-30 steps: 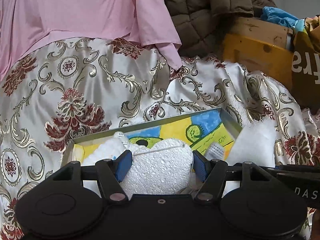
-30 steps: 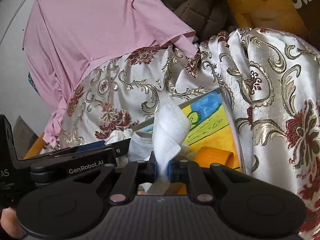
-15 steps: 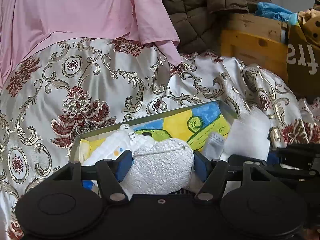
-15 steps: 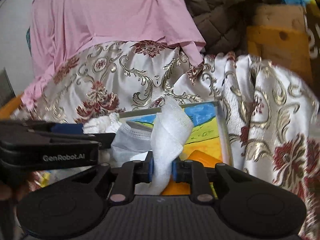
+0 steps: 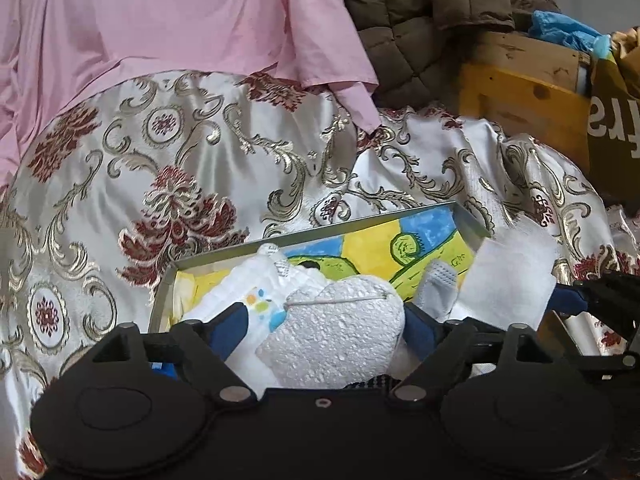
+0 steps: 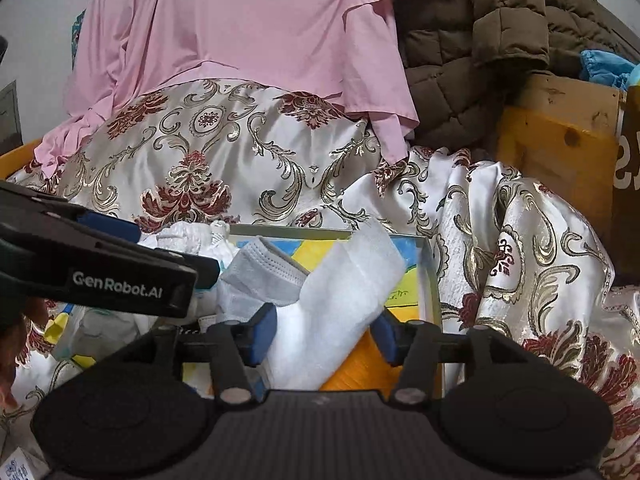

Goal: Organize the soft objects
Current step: 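Lower the foam pad into the tray and open the left tool while the right tool releases the white sock, then withdraw both tools from the tray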

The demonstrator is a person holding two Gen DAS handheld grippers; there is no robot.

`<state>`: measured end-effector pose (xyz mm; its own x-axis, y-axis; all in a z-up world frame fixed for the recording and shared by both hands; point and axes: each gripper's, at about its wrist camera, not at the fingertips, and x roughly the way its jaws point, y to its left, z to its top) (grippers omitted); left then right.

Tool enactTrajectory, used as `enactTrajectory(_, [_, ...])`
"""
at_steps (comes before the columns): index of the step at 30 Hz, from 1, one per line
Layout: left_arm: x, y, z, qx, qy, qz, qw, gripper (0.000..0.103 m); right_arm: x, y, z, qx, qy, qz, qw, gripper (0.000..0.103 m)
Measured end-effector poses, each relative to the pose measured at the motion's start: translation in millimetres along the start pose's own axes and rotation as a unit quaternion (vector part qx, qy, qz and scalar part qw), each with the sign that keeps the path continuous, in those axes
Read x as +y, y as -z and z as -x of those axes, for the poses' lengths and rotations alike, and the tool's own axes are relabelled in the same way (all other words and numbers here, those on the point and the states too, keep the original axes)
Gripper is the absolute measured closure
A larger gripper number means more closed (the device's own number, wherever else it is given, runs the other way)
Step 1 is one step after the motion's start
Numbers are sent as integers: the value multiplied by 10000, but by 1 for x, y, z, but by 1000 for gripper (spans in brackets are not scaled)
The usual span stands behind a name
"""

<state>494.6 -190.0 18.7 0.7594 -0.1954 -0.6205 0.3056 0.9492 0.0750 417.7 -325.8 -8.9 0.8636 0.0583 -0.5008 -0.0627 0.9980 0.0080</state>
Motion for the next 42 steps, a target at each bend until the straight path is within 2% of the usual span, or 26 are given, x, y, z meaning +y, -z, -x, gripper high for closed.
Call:
enactTrajectory(5, [5,7,5,-12,5,197,9998,9,3,6,2,-125,-125,126,9998,29])
enactTrajectory(11, [22,15,13,-52,67,629,9980,3,7,11,11,-368,-245,178,9989,16])
enactTrajectory(18, [37,16,10,12,283,1120,9933,2,12,14,16,-469,-323,195,9982,12])
enactTrajectory(24, [44,10,7,-51,389,1503,9879,1,10,16,16,-436,-26,192,9989,9])
enactTrajectory(31, [32,7,8,-46,494,1518,9872,1,-4,12,20,-87,53,146,9998,7])
enactTrajectory(35, [26,8,15,-99,511,1554,9865,1,-10,8,32,-148,68,101,9998,5])
enactTrajectory(42, [26,16,45,-499,316,1465,9875,1,-14,0,57,-389,119,-29,9992,4])
